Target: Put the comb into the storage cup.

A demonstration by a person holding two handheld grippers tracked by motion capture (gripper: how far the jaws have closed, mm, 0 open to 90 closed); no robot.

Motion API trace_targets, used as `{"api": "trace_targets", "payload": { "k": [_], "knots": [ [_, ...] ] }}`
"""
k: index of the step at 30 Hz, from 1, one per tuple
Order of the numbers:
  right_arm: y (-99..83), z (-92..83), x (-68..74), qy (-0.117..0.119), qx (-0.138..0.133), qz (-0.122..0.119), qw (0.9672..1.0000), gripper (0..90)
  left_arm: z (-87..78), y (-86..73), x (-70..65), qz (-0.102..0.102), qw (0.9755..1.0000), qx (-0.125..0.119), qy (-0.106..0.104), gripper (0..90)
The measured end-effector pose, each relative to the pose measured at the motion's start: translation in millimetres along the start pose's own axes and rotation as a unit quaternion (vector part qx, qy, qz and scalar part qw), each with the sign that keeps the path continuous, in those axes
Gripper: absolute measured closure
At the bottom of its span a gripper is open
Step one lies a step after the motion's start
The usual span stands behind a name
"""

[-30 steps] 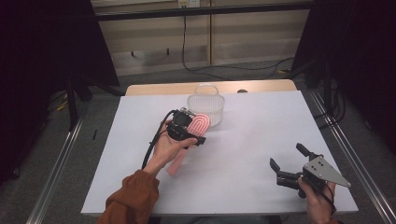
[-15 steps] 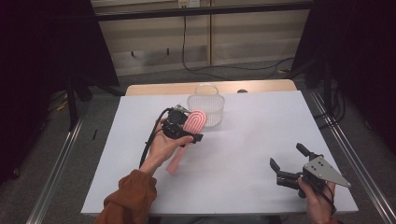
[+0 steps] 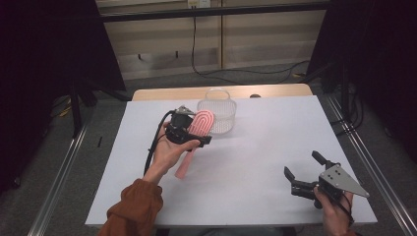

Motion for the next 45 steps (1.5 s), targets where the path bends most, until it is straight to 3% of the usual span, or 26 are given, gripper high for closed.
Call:
{"api": "trace_targets", "payload": {
  "k": [1,6,11,15,22,31,39,45],
  "knots": [
    [0.1,0.0,-0.1,0.000,0.000,-0.001,1.0000,0.0,-1.4,0.7,0.6,0.008,0.9999,-0.006,0.003,19.6],
    [0.1,0.0,-0.1,0.000,-0.001,-0.001,1.0000,0.0,-7.2,4.3,2.6,0.010,0.9993,-0.035,0.002,19.6],
    [-0.1,0.1,0.0,0.000,0.001,0.000,1.0000,0.0,-14.4,10.8,-3.8,0.038,0.9965,-0.074,-0.004,19.6],
    [0.1,-0.2,-0.3,-0.001,-0.001,-0.001,1.0000,0.0,-19.4,14.2,-6.8,0.053,0.9945,-0.090,-0.005,19.6],
    [0.3,-0.1,0.0,0.000,-0.002,0.000,1.0000,0.0,-24.4,17.5,-5.2,0.057,0.9917,-0.115,-0.002,19.6],
    [0.6,-0.4,0.4,0.000,-0.002,0.001,1.0000,0.0,-33.9,24.3,-2.0,0.057,0.9852,-0.162,0.001,19.6],
    [1.2,-1.0,-0.1,-0.001,-0.005,-0.001,1.0000,0.0,-46.9,34.3,-1.7,0.051,0.9763,-0.210,0.011,19.6],
    [1.3,-1.1,-0.2,-0.001,-0.005,0.000,1.0000,0.0,-46.7,38.9,-3.7,0.053,0.9731,-0.224,0.013,19.5]
  ]
}}
Point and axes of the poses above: each handheld gripper's, and its own axes: z roughly forward along the jaws, y roughly out of its top, x roughly to its left, the point moved 6 cm from there along z, roughly forward along the jaws
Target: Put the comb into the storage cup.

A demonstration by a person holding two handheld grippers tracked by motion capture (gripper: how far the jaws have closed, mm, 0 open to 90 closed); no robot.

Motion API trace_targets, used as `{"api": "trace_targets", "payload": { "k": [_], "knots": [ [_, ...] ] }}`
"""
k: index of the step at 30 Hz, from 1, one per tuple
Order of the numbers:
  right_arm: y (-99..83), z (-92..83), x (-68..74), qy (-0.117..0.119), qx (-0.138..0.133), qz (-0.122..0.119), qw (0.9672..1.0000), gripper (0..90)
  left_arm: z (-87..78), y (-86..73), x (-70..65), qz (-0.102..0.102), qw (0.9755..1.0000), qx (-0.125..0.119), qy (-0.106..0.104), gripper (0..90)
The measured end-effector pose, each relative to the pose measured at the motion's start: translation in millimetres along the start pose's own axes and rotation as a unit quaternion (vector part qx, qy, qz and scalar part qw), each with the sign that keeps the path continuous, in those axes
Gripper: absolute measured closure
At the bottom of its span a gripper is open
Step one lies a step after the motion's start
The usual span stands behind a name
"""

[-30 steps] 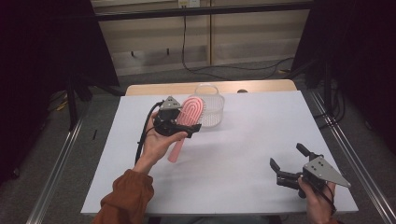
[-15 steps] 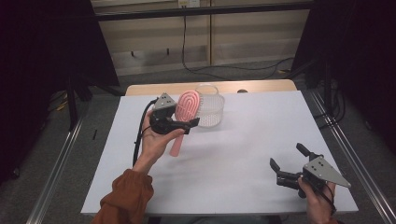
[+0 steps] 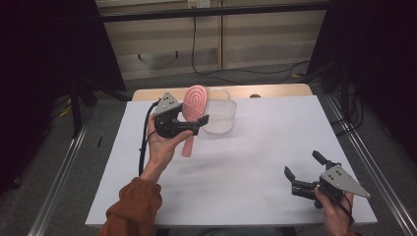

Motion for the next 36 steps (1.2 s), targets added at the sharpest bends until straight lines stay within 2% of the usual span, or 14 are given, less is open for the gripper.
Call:
{"api": "trace_targets", "payload": {
  "k": [12,20,25,29,36],
  "knots": [
    [0.0,0.1,0.2,0.002,-0.001,0.000,1.0000,0.0,0.1,14.0,1.8,-0.009,0.9995,-0.029,0.006,19.5],
    [0.0,0.0,0.0,0.002,-0.001,0.000,1.0000,0.0,2.4,24.7,6.1,-0.008,0.9978,-0.065,0.007,19.5],
    [0.1,-0.4,0.1,0.003,-0.001,0.000,1.0000,0.0,6.4,27.8,9.8,-0.002,0.9977,-0.067,0.012,19.5],
    [0.3,-0.5,-0.1,0.001,-0.002,0.000,1.0000,0.0,9.3,34.1,9.7,-0.002,0.9971,-0.075,0.006,19.5],
    [0.3,-0.7,0.4,0.002,-0.002,0.002,1.0000,0.0,14.2,47.3,12.7,0.002,0.9958,-0.090,0.017,19.5]
  ]
}}
Point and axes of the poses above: each handheld gripper's, and its own axes: z roughly forward along the jaws, y roughly out of its top, x roughly to its left, the point moved 6 cm from there along z, roughly forward along the jaws
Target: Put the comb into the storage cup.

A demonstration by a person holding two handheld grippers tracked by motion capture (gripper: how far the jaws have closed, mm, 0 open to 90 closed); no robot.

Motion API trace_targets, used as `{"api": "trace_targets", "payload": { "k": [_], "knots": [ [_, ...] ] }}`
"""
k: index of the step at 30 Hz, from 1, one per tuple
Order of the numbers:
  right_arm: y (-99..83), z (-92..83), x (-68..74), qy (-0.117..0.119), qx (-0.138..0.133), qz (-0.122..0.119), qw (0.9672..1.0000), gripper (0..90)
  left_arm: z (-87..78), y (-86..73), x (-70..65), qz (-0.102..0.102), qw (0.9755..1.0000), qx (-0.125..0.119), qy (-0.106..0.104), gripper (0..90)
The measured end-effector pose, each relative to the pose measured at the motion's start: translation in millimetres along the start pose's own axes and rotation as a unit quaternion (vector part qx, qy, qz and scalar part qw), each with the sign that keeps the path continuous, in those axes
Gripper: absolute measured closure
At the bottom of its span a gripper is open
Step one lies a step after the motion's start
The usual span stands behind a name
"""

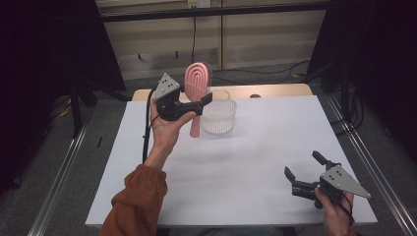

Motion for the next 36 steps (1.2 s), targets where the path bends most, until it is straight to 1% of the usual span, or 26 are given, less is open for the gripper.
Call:
{"api": "trace_targets", "payload": {
  "k": [2,3,4,5,7,10,11,14,16,17,18,19,25,34,35,36],
  "knots": [
    [0.1,-0.1,0.0,0.000,0.000,0.001,1.0000,0.0,2.6,3.3,0.7,-0.001,1.0000,-0.010,0.001,19.5],
    [0.1,0.0,-0.2,0.000,0.000,0.000,1.0000,0.0,3.6,4.5,1.6,0.002,0.9999,-0.011,0.003,19.5],
    [0.0,0.1,-0.2,0.000,0.000,0.000,1.0000,0.0,5.2,5.5,1.4,-0.001,0.9999,-0.014,0.002,19.5],
    [0.1,0.2,0.0,0.000,0.000,0.001,1.0000,0.0,6.4,6.1,1.6,0.001,0.9999,-0.016,0.001,19.5],
    [0.0,0.1,-0.1,0.000,0.000,0.000,1.0000,0.0,8.9,7.1,2.2,-0.002,0.9999,-0.015,0.003,19.5],
    [0.0,-0.1,0.2,0.001,0.000,0.001,1.0000,0.0,12.0,8.1,3.3,0.003,0.9999,-0.012,0.005,19.5],
    [0.2,0.0,0.4,0.002,-0.001,0.001,1.0000,0.0,13.3,8.8,3.6,0.002,0.9999,-0.014,0.006,19.5],
    [0.1,-0.1,0.3,0.002,0.000,0.000,1.0000,0.0,15.3,11.1,5.8,-0.002,0.9998,-0.015,0.014,19.5],
    [0.1,0.0,0.4,0.001,0.000,0.001,1.0000,0.0,17.6,12.1,6.9,0.004,0.9998,-0.012,0.014,19.5],
    [0.1,0.1,0.3,0.002,0.000,0.001,1.0000,0.0,19.2,12.8,7.5,0.005,0.9997,-0.015,0.019,19.5],
    [0.1,0.2,0.4,0.002,-0.001,0.001,1.0000,0.0,20.4,13.2,8.3,0.007,0.9997,-0.015,0.020,19.5],
    [0.0,0.1,0.2,0.002,0.000,0.001,1.0000,0.0,22.1,13.8,8.8,0.003,0.9997,-0.017,0.017,19.5],
    [0.0,-0.2,0.0,0.002,-0.001,0.001,1.0000,0.0,29.4,16.7,11.4,0.003,0.9996,-0.021,0.021,19.5],
    [0.3,-0.6,-0.1,0.002,-0.003,0.001,1.0000,0.0,40.7,14.6,15.9,0.000,0.9995,-0.019,0.026,19.5],
    [0.1,-0.6,0.0,0.002,-0.002,0.002,1.0000,0.0,42.4,14.2,16.8,-0.004,0.9994,-0.021,0.028,19.5],
    [0.1,-0.6,-0.1,0.002,-0.002,0.001,1.0000,0.0,43.7,13.6,17.8,-0.002,0.9994,-0.018,0.028,19.5]
  ]
}}
Point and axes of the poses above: each handheld gripper's, and its own axes: z roughly forward along the jaws, y roughly out of its top, x roughly to its left, the point moved 6 cm from there along z, roughly forward along the jaws
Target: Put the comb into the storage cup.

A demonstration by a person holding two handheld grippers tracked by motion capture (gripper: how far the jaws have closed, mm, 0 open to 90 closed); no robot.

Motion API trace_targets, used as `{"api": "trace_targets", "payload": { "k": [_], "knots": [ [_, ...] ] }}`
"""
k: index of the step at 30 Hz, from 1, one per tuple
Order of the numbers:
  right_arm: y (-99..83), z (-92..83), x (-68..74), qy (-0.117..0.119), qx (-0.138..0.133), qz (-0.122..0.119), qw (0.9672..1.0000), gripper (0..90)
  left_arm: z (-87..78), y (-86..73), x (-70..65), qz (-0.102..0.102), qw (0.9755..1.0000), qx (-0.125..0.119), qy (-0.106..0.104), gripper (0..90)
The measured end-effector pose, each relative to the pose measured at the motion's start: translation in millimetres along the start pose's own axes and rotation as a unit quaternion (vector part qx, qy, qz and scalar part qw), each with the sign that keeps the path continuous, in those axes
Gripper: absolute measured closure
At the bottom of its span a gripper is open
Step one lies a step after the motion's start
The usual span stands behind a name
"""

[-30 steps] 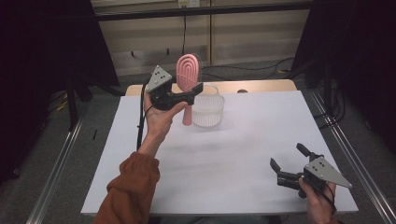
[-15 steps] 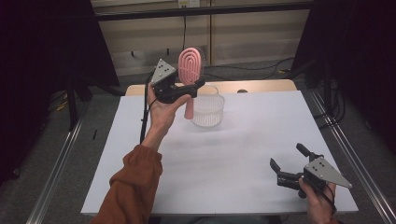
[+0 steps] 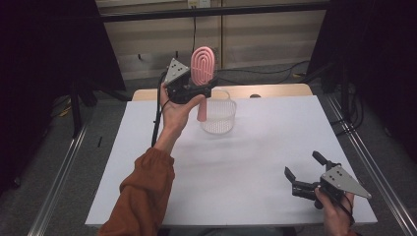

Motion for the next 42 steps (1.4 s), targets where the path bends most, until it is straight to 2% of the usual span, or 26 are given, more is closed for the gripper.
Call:
{"api": "trace_targets", "payload": {
  "k": [9,13,17,19,29,32,35,38,40,42],
  "knots": [
    [-0.2,-0.3,0.2,0.002,0.001,0.001,1.0000,0.0,11.8,-1.2,4.5,0.000,1.0000,0.000,0.010,19.5],
    [-0.4,-0.3,0.3,0.001,0.001,0.002,1.0000,0.0,16.7,-2.9,5.1,0.006,0.9999,0.001,0.012,19.5],
    [-0.4,-0.9,0.2,0.002,0.001,0.001,1.0000,0.0,21.8,-5.0,6.9,-0.003,0.9999,-0.001,0.014,19.5],
    [-0.4,-1.1,0.3,0.002,0.001,0.001,1.0000,0.0,24.1,-4.7,7.9,-0.001,0.9999,-0.003,0.016,19.5],
    [-0.5,-1.9,0.1,0.001,0.001,0.001,1.0000,0.0,32.9,-4.8,5.6,0.006,0.9998,-0.005,0.019,19.5],
    [-0.5,-2.2,0.0,0.000,0.001,0.001,1.0000,0.0,35.3,-6.5,7.0,0.010,0.9997,-0.003,0.022,19.5],
    [-0.6,-2.0,0.1,0.002,0.002,0.001,1.0000,0.0,38.9,-9.6,8.5,0.005,0.9997,-0.005,0.024,19.5],
    [-0.5,-1.9,0.5,0.002,0.001,0.001,1.0000,0.0,43.2,-13.7,9.1,0.011,0.9996,0.002,0.026,19.4],
    [-0.6,-1.9,0.4,0.002,0.001,0.002,1.0000,0.0,45.4,-15.1,7.8,0.006,0.9997,-0.002,0.022,19.5],
    [-0.8,-1.7,0.6,0.003,0.002,0.002,1.0000,0.0,47.8,-17.4,7.0,0.012,0.9996,0.001,0.024,19.5]
  ]
}}
Point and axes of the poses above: each handheld gripper's, and its own axes: z roughly forward along the jaws, y roughly out of its top, x roughly to its left, the point moved 6 cm from there along z, roughly forward along the jaws
